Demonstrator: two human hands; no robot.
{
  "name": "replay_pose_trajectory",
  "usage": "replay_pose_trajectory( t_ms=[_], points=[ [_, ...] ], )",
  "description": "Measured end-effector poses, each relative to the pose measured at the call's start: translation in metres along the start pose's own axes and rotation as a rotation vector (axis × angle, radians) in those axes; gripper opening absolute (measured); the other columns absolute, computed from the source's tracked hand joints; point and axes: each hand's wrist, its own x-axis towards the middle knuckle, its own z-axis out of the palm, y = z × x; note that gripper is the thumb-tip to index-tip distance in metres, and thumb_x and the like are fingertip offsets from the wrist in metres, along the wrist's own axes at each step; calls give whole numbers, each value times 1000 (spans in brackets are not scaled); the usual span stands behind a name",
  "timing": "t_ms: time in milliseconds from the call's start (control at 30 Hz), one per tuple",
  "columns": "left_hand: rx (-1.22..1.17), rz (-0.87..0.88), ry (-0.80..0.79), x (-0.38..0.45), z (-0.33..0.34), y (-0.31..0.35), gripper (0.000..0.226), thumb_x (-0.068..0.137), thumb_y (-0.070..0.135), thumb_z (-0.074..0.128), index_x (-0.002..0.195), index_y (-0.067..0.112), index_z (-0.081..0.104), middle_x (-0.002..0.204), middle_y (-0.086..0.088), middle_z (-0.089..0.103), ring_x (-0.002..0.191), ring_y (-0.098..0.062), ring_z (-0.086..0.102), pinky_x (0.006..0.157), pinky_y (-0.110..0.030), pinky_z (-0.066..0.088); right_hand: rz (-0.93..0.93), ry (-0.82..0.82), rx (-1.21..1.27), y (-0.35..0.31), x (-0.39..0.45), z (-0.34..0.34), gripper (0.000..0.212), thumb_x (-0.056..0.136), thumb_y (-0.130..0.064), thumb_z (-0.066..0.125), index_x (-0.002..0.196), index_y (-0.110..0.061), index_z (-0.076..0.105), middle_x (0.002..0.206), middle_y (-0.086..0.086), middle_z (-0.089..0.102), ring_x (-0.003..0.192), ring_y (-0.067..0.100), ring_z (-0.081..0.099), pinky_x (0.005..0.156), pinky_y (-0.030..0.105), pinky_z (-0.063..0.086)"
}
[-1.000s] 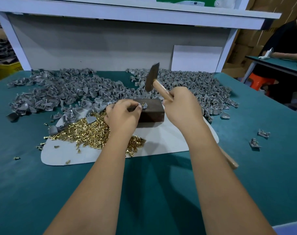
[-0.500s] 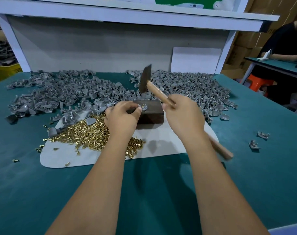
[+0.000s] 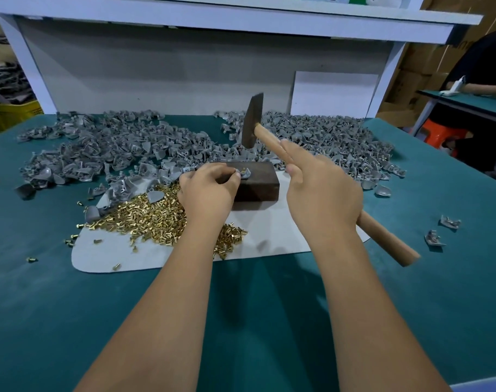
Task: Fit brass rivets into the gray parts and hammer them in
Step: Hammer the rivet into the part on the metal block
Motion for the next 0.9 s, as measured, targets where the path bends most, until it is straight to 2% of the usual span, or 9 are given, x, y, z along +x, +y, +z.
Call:
replay_pose_trajectory(
  t_ms=[100,200,367,500,667,733,800,900],
  points=[
    [19,-5,3,1,1,0,13,89,44,66,94,37,75,121,22,65,127,-18,34,100,-34,25,-22,-2,-52,-3,-2,-1,41,97,-31,45,133,-52,43,78,-4,46,63,22,40,54,30,26],
    [42,14,8,1,0,-1,13,89,46,65,94,38,75,121,22,64,128,-20,35,104,-40,29,-33,-76,-72,-4,-4,0,41,96,-30,48,130,-54,45,83,0,59,66,24,45,58,30,29],
    [105,15,83,0,2,0,17,89,48,66,92,34,76,114,20,68,129,-20,34,102,-40,22,1,60,-23,-6,-3,-3,42,97,-30,46,134,-50,43,73,-4,44,56,21,40,46,26,20],
    [111,15,102,-1,3,0,14,88,46,66,90,36,75,112,20,67,131,-18,33,100,-41,19,-31,-63,-95,-5,-5,0,42,96,-32,47,132,-55,42,74,-3,47,63,23,42,52,29,23],
    [89,-2,148,-3,6,4,13,86,43,70,88,32,77,85,21,54,131,-16,34,94,-36,16,-16,29,-82,-8,-4,-3,43,96,-31,48,134,-51,42,71,-4,42,56,21,38,45,23,15],
    [105,-2,127,-1,5,3,12,87,44,69,88,34,76,89,21,57,131,-16,33,91,-36,15,-37,-23,-102,-7,-4,-2,44,96,-31,48,133,-52,42,74,-1,48,59,21,38,46,26,16],
    [127,-14,103,0,5,3,12,87,46,67,88,36,74,103,19,63,132,-16,31,94,-38,17,-36,-69,-106,-10,-6,-1,46,95,-28,49,133,-53,42,81,-1,56,64,22,39,49,28,20],
    [83,-49,117,1,6,2,11,86,46,69,89,36,74,107,13,68,133,-15,31,98,-40,18,-27,-17,-102,-14,-7,-2,49,95,-26,50,135,-51,40,75,-3,43,61,21,38,46,25,15]
  ],
)
